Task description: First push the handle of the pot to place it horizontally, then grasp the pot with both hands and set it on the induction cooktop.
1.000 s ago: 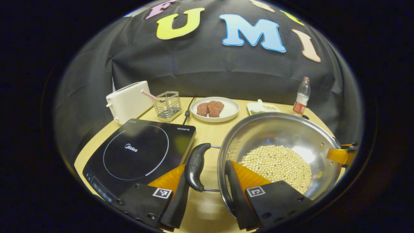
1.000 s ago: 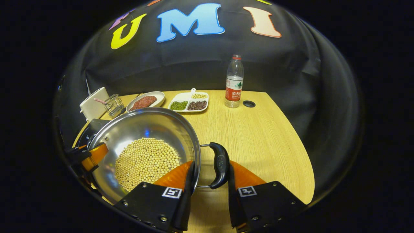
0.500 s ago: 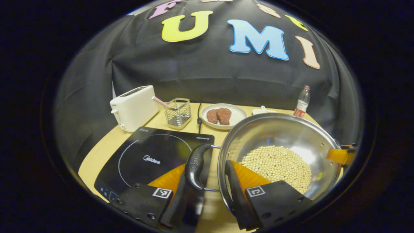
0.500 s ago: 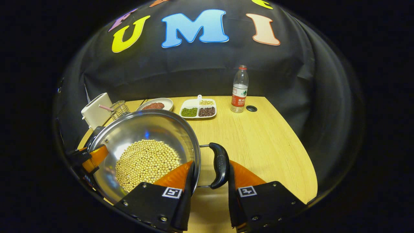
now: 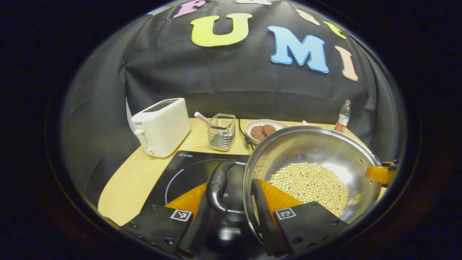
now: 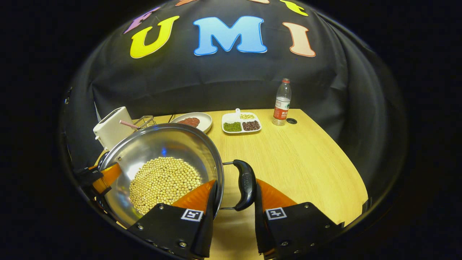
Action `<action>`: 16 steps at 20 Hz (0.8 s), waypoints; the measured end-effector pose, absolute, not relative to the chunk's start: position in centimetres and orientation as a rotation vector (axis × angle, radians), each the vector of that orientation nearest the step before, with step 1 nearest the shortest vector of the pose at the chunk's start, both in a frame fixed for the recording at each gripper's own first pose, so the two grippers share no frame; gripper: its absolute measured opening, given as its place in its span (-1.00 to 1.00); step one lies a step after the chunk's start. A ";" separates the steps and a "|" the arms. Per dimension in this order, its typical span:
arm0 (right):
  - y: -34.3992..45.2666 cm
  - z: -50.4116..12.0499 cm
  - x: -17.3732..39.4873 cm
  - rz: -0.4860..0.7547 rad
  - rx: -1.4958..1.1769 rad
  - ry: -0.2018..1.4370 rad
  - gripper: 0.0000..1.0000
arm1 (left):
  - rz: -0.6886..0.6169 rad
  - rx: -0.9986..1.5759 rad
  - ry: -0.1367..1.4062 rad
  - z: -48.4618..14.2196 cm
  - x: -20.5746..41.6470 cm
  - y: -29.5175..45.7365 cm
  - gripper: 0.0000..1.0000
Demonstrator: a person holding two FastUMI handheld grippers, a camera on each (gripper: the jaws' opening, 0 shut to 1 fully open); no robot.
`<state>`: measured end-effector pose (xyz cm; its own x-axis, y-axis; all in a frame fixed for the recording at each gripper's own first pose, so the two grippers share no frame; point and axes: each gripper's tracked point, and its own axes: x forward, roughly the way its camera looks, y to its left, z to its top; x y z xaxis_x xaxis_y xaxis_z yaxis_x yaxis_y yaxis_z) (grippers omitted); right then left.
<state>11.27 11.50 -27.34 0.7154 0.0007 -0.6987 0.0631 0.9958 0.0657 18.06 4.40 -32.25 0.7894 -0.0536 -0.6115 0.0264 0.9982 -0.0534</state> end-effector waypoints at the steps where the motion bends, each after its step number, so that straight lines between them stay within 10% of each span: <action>1: 12.4 -27.3 11.1 -0.042 0.088 0.775 -0.04 | -0.048 -0.040 0.660 -32.4 18.2 5.4 0.39; 16: 25.4 -28.6 13.1 0.019 0.089 0.820 -0.04 | 0.019 -0.038 0.696 -35.5 19.8 19.0 0.38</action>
<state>13.08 25.39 -28.58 0.6824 0.0515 -0.7292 0.0172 0.9961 0.0864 19.82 19.05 -35.49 0.7670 0.0052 -0.6417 -0.0304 0.9991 -0.0281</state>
